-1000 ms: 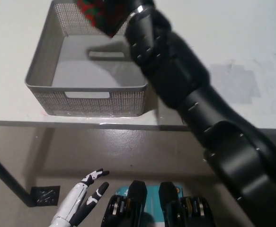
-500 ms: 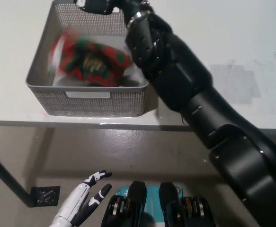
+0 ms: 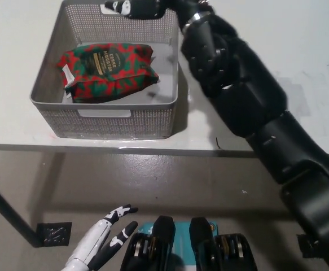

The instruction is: Use the right hand to pick up a bag of coffee beans on the right hand side and place it into a container on the left hand side

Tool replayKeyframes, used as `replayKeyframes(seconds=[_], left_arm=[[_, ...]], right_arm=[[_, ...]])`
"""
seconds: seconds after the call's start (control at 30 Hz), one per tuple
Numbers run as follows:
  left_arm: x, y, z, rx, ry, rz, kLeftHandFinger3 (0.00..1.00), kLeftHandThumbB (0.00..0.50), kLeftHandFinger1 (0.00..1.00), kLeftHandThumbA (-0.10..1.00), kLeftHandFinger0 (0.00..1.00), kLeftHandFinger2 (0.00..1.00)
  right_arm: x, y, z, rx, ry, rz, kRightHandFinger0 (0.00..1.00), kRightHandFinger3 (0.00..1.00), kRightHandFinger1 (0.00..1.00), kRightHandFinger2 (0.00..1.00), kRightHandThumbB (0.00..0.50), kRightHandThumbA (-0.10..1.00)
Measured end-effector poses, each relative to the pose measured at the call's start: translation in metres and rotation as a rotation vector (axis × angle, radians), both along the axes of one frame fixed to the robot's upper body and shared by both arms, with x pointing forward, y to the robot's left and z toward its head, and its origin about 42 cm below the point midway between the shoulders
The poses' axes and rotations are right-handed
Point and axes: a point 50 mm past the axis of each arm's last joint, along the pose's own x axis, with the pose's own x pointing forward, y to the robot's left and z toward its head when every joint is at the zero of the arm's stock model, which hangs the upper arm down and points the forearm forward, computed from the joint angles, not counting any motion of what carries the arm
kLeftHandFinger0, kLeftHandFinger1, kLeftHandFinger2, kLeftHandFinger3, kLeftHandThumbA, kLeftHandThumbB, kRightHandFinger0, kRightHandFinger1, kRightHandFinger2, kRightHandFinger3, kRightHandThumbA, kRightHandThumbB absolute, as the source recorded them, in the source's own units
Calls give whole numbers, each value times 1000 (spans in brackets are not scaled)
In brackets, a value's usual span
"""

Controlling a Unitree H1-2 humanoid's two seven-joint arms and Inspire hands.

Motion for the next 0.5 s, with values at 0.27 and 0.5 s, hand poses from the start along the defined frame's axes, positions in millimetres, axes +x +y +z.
replayKeyframes(seconds=[0.27,0.5], left_arm=[[0,0,-1,1,8,-4,1000,52,1000,1000,1000,1000],[0,0,-1,2,12,-1,1000,43,1000,1000,1000,1000]], right_arm=[[-30,-60,10,102,-91,-9,1000,1000,1000,1000,247,994],[-68,-114,-19,237,-105,-23,1000,1000,1000,1000,267,1000]])
